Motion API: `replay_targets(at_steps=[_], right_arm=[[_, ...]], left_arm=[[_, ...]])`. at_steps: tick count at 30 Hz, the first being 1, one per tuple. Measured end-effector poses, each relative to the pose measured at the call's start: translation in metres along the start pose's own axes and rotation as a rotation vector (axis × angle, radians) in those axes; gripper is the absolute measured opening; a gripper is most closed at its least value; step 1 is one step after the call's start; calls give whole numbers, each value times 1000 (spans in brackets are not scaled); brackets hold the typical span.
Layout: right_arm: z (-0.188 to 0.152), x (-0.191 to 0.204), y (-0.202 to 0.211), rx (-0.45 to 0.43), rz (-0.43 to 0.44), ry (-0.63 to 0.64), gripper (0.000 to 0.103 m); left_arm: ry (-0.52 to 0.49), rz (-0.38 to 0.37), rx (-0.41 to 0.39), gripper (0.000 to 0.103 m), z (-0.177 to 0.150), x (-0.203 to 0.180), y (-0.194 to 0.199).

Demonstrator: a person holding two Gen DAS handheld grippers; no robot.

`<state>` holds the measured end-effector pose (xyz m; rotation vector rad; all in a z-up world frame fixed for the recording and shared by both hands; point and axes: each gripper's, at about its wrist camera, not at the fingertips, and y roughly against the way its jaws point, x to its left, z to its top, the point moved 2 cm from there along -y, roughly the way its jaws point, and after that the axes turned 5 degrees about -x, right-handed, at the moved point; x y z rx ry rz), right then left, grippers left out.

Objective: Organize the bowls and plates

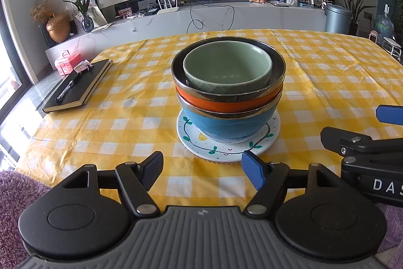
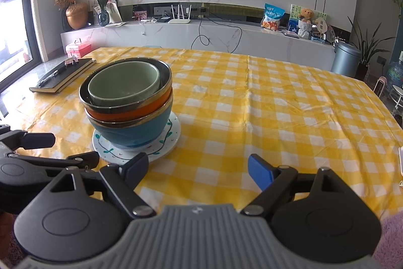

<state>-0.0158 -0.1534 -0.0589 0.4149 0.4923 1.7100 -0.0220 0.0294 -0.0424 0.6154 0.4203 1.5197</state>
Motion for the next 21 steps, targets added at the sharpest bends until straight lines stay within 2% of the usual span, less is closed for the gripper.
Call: replay_targets(at_steps=[21], right_arm=[[-2,1,-1,9,-7,4,85]], left_arm=[[-4,-1,-8,84,2,0,1]])
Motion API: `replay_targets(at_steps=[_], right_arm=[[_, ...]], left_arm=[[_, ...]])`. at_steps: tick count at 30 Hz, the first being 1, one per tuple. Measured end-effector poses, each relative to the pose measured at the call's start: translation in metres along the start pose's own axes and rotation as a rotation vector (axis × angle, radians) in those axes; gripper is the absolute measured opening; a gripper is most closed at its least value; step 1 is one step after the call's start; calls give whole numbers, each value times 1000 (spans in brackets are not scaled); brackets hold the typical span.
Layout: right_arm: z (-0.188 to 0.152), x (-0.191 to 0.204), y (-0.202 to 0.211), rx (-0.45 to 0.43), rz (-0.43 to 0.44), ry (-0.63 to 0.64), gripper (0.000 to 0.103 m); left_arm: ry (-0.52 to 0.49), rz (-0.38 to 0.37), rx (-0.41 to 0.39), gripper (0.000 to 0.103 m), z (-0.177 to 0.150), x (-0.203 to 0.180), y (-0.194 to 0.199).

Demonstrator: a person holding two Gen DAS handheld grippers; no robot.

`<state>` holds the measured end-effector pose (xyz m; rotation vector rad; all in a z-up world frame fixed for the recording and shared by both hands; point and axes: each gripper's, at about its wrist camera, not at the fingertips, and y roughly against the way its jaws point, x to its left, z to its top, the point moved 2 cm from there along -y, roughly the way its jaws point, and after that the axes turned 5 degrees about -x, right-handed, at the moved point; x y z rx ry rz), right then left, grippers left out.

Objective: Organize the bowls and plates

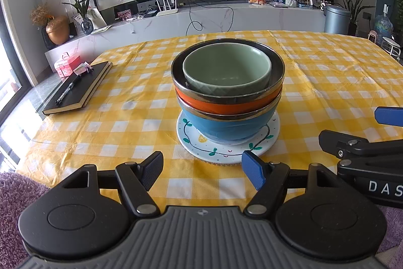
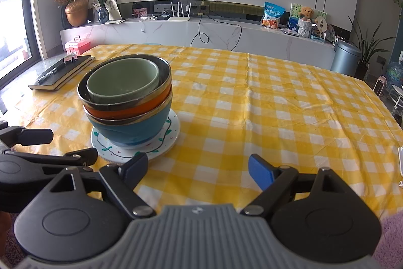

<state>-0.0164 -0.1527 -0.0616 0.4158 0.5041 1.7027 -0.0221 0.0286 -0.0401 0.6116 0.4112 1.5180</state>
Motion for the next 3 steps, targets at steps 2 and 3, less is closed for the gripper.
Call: replay_targets(at_steps=[2,3], right_arm=[[0,0,0,1,1,0,85],[0,1,-1,1,1,1,85]], left_arm=[[1,1,-1,84,1,0,0],[0,2,0,84,1,0,0]])
